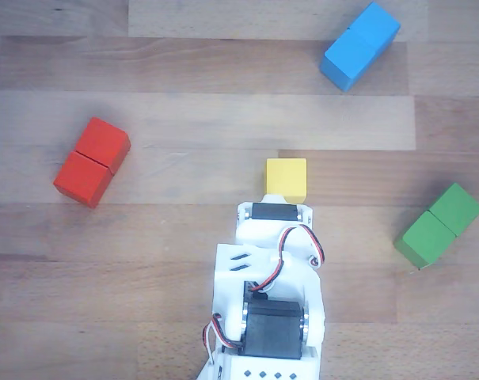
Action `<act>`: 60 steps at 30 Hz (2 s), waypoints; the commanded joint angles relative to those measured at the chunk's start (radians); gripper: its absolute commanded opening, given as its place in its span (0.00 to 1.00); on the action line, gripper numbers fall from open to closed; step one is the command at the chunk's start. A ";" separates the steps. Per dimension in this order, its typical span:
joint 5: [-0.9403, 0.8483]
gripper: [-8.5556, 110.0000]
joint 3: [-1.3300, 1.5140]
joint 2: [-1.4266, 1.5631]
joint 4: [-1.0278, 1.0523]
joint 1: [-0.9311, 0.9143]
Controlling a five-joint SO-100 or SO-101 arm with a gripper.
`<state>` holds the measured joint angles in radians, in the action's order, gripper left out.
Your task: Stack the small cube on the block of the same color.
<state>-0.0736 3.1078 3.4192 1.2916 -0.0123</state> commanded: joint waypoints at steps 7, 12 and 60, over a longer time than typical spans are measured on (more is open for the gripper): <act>-0.003 0.08 -0.327 -0.255 -0.041 -0.008; -0.003 0.07 -0.667 -0.568 -0.087 -0.008; -0.003 0.08 -1.407 -1.563 0.417 -0.298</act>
<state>-0.0767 1.7948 1.8592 1.6812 -0.1672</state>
